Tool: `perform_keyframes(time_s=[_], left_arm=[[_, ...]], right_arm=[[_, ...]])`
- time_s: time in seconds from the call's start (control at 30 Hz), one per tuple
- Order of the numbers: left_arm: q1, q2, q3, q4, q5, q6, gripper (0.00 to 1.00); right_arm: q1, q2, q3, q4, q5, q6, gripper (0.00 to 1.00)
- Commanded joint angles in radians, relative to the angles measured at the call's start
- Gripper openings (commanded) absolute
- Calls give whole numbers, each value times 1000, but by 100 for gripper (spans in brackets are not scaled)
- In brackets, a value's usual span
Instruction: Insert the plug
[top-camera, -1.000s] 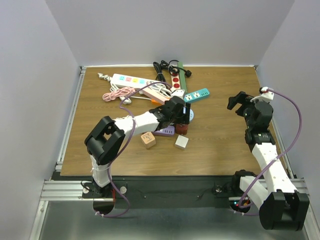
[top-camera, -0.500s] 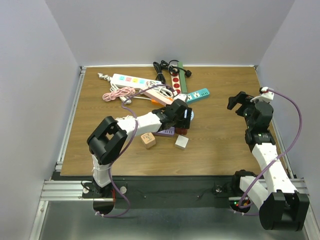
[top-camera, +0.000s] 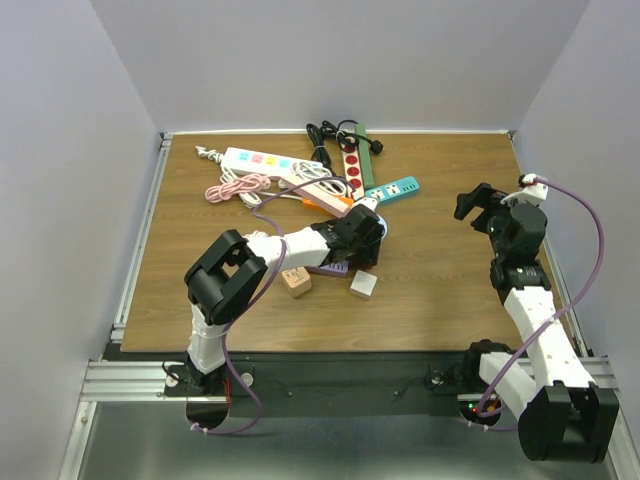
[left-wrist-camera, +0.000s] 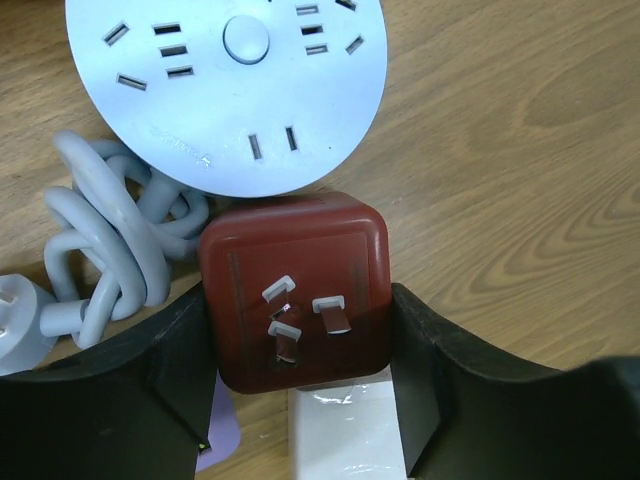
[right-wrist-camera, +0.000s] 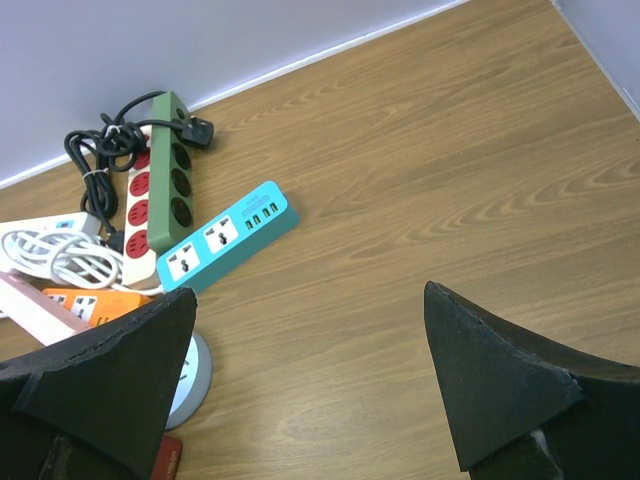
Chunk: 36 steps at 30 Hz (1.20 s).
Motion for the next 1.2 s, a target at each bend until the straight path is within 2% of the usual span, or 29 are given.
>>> perform_keyframes(time_s=[0.0, 0.07, 0.13, 0.17, 0.3, 0.33, 0.47, 0.57, 0.63, 0.67, 0.7, 0.77, 0.8, 0.9, 1.0, 1.17], left_arm=[[-5, -27, 18, 12, 26, 11, 0], [0, -36, 24, 25, 62, 24, 0], [23, -61, 31, 45, 157, 29, 0], [37, -75, 32, 59, 193, 25, 0], [150, -208, -19, 224, 476, -50, 0], [196, -228, -30, 254, 521, -98, 0], [280, -291, -79, 404, 731, -231, 0], [304, -302, -100, 553, 877, -377, 0], [313, -316, -131, 709, 944, -466, 0], [314, -320, -151, 770, 963, -567, 0], [316, -320, -166, 937, 980, -648, 0], [316, -313, -198, 1146, 1011, -808, 0], [316, -290, -227, 1349, 1014, -983, 0], [317, -235, -251, 1643, 997, -1228, 0], [317, -222, -245, 1711, 991, -1284, 0], [319, -242, -251, 1714, 989, -1315, 0]], right_arm=[[3, -22, 18, 10, -22, -13, 100], [4, -19, 25, 11, -110, -25, 100], [3, -2, 48, 28, -193, -57, 100], [3, 4, 55, 40, -286, -63, 100], [3, 7, 60, 155, -535, -71, 99], [3, 8, 66, 205, -630, -71, 99], [11, 37, 122, 267, -793, -60, 99], [32, 50, 161, 286, -858, -65, 99], [55, 59, 193, 302, -878, -63, 99], [63, 65, 201, 312, -892, -63, 99], [86, 73, 212, 313, -893, -74, 99], [164, 97, 258, 283, -875, -108, 99], [197, 105, 276, 264, -840, -155, 99], [331, 126, 324, 229, -795, -215, 99], [353, 134, 333, 235, -781, -237, 99], [370, 128, 334, 212, -775, -267, 99]])
